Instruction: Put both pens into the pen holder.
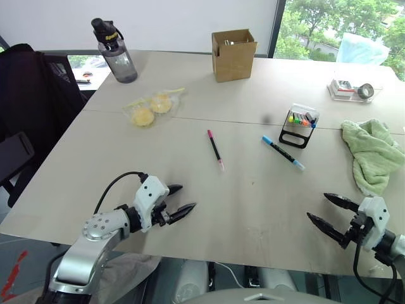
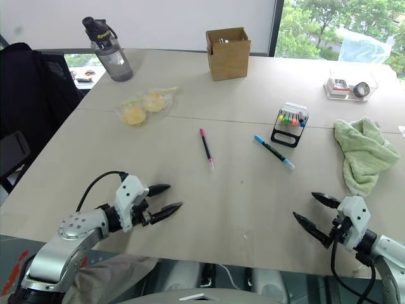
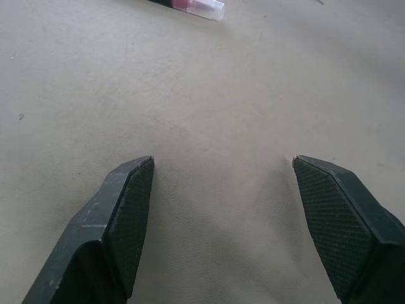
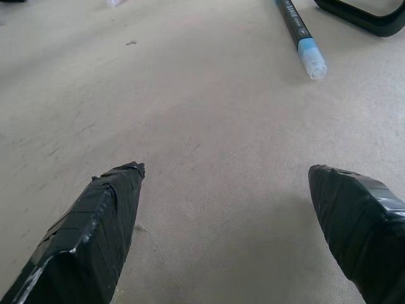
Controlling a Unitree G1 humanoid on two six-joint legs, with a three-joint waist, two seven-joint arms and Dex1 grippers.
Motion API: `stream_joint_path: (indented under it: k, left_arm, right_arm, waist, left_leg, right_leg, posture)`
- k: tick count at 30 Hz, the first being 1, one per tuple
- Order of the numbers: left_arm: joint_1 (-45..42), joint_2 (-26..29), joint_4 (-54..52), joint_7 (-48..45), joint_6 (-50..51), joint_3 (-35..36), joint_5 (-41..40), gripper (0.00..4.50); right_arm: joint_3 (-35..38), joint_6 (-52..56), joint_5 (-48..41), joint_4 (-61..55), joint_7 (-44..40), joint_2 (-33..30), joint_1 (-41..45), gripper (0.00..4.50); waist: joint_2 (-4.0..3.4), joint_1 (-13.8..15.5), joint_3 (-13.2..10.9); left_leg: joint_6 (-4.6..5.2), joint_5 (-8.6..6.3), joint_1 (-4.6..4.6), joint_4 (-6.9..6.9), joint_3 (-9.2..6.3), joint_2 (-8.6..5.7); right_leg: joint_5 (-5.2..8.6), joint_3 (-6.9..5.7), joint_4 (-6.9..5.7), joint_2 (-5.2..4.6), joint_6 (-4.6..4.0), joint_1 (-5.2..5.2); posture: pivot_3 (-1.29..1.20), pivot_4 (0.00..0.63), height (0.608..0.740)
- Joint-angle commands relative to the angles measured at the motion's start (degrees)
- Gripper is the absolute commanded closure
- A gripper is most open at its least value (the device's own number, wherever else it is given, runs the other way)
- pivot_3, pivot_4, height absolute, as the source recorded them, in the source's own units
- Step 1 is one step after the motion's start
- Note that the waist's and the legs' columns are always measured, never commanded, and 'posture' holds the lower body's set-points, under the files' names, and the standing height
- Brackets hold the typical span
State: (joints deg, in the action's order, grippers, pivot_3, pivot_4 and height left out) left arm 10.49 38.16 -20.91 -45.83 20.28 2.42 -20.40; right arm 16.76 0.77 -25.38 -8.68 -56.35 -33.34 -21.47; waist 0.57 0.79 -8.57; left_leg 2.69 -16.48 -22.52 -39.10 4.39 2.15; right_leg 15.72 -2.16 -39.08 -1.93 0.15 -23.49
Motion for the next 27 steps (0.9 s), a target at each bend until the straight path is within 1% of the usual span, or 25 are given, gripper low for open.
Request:
stream_joint_path:
  k: [1, 4, 22, 27]
  left_arm:
    - [0.89, 0.26, -0.72, -1.41, 0.24, 0.22, -1.22, 0.92]
    - [0.81, 0.10, -0.48, -1.93, 0.51, 0.85, -2.23, 0.92]
    - [1.62, 0.40, -0.96, -2.07, 0.07, 1.77, -2.49, 0.92]
    - [1.07, 0.75, -1.26, -3.09, 0.16, 3.33, -3.96, 0.92]
  right_arm:
    - [0.82, -1.25, -0.35, -0.34, -0.53, -0.61, 0.08, 0.07]
    - [0.69, -1.45, -0.23, 0.35, -0.79, -0.64, 0.45, 0.07]
    - [-0.34, -1.51, 0.46, 2.11, -0.67, -0.49, 2.26, 0.07]
    - [-1.49, 0.47, 2.26, 1.60, 0.99, -1.95, 6.64, 0.07]
  waist:
    - [0.00, 0.00, 0.00]
    - [0.00, 0.00, 0.00]
    - [0.00, -0.04, 0.00]
    - [0.00, -0.08, 0.00]
  left_leg:
    - [0.00, 0.00, 0.00, 0.00, 0.00, 0.00]
    - [0.01, 0.00, -0.01, 0.01, 0.00, 0.00]
    - [0.02, -0.01, -0.01, 0.02, 0.00, 0.00]
    - [0.02, -0.01, -0.01, 0.02, 0.00, 0.00]
  right_leg:
    - [0.00, 0.00, 0.00, 0.00, 0.00, 0.00]
    - [0.00, -0.01, 0.03, 0.00, 0.00, 0.00]
    - [0.00, -0.02, 0.06, 0.00, 0.00, 0.01]
    - [-0.01, -0.02, 0.06, 0.01, 0.00, 0.01]
  posture:
    - [0.00, 0.150, 0.739]
    - [0.00, 0.150, 0.739]
    - [0.00, 0.150, 0.739]
    - [0.00, 0.150, 0.739]
